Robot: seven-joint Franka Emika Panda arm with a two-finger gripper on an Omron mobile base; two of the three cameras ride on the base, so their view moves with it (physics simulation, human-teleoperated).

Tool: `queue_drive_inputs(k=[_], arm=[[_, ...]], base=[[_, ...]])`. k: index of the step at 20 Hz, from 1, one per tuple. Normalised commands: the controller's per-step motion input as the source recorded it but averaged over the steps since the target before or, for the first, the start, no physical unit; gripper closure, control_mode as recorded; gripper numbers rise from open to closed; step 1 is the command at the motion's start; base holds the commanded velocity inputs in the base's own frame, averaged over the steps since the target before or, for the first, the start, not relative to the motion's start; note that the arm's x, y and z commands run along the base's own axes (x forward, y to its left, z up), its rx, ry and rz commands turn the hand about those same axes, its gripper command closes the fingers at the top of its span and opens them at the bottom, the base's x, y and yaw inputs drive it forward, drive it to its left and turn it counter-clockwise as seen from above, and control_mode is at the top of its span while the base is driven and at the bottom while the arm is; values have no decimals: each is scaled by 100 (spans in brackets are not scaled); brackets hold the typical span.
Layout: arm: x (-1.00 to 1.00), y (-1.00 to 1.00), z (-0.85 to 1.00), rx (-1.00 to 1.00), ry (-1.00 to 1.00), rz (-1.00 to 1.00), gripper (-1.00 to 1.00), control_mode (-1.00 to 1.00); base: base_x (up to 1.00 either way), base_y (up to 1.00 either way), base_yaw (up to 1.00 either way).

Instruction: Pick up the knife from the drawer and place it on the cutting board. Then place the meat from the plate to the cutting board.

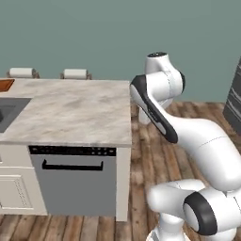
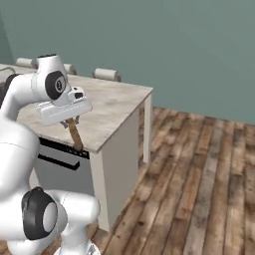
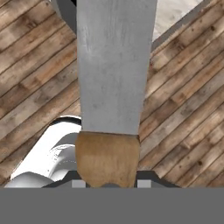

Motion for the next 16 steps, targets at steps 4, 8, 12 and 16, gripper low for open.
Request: queue_drive_inputs(k=[4, 8, 12, 16], arm=[[0, 0, 0, 0, 0, 0, 100, 100], [0, 0, 0, 0, 0, 0, 100, 100], [0, 0, 0, 0, 0, 0, 100, 100], [0, 0, 0, 0, 0, 0, 100, 100]], base=[[77, -100, 28], [100, -100, 26], [100, -100, 26], [100, -100, 28]])
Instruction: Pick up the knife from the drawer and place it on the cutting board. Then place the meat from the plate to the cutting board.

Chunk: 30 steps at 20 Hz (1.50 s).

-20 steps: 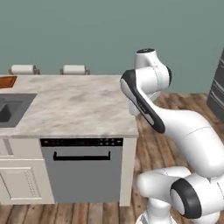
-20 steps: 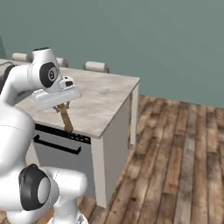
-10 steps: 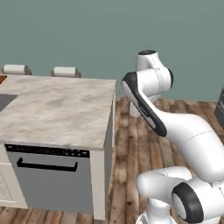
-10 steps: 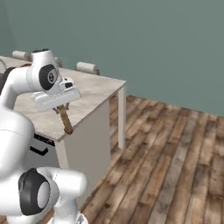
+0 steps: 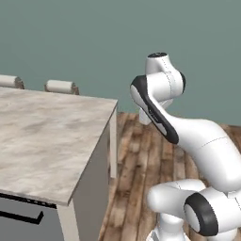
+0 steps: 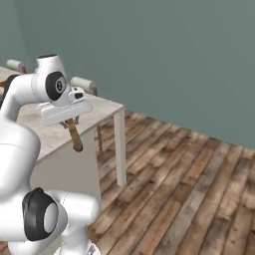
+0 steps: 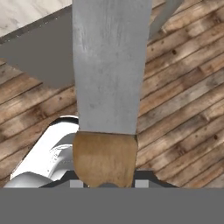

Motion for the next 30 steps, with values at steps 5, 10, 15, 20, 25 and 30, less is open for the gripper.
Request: queue_drive_inputs(k=[5, 10, 15, 20, 25, 30], arm=[[0, 0, 0, 0, 0, 0, 100, 100], [0, 0, 0, 0, 0, 0, 100, 100], [0, 0, 0, 0, 0, 0, 100, 100], [0, 0, 0, 0, 0, 0, 100, 100], [0, 0, 0, 0, 0, 0, 100, 100], [0, 0, 0, 0, 0, 0, 100, 100]], base=[[100, -100, 28], [100, -100, 32], [100, -100, 35], [100, -100, 36], [100, -99, 37], [91, -98, 43]])
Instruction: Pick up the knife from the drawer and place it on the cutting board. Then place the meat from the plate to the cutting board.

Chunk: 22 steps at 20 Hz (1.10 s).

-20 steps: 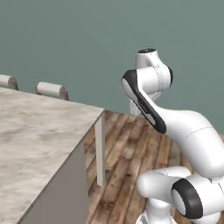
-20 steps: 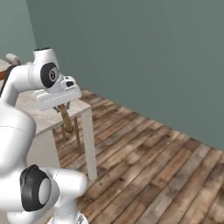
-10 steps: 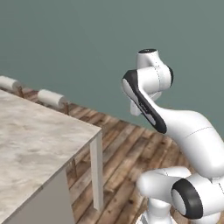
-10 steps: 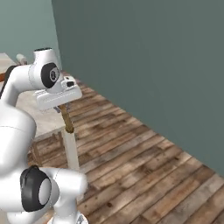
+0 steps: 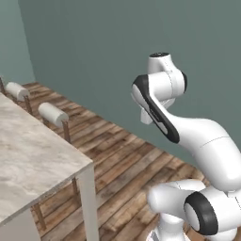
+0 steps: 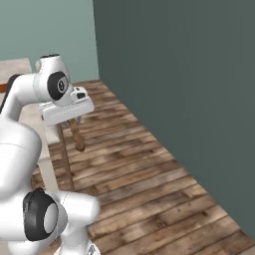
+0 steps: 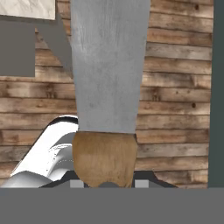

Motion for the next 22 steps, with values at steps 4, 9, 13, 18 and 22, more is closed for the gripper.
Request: queue_drive_inputs(k=[4, 9, 13, 18, 22], arm=[[0, 0, 0, 0, 0, 0, 100, 100], [0, 0, 0, 0, 0, 0, 100, 100], [0, 0, 0, 0, 0, 0, 100, 100], [0, 0, 0, 0, 0, 0, 100, 100], [0, 0, 0, 0, 0, 0, 100, 100]], base=[[52, -94, 50], [85, -71, 52], [100, -65, 51], [100, -82, 49], [100, -84, 50]])
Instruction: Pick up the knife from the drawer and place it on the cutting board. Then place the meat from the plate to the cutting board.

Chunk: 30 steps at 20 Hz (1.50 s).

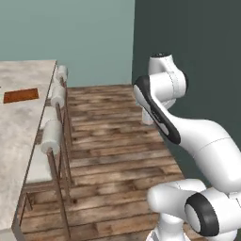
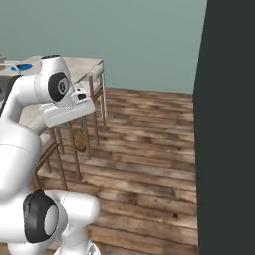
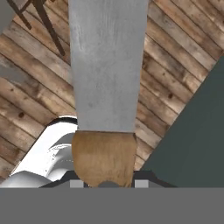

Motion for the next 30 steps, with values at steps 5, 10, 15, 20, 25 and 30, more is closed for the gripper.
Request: queue_drive_inputs(k=[5, 10, 15, 20, 25, 30], arm=[[0, 0, 0, 0, 0, 0, 100, 100], [0, 0, 0, 0, 0, 0, 100, 100], [0, 0, 0, 0, 0, 0, 100, 100], [0, 0, 0, 0, 0, 0, 100, 100], [0, 0, 0, 0, 0, 0, 100, 100], [0, 0, 0, 0, 0, 0, 100, 100]], base=[[87, -79, 58], [62, -70, 66], [51, -70, 67], [36, -79, 63], [21, -91, 58], [33, -94, 55]])
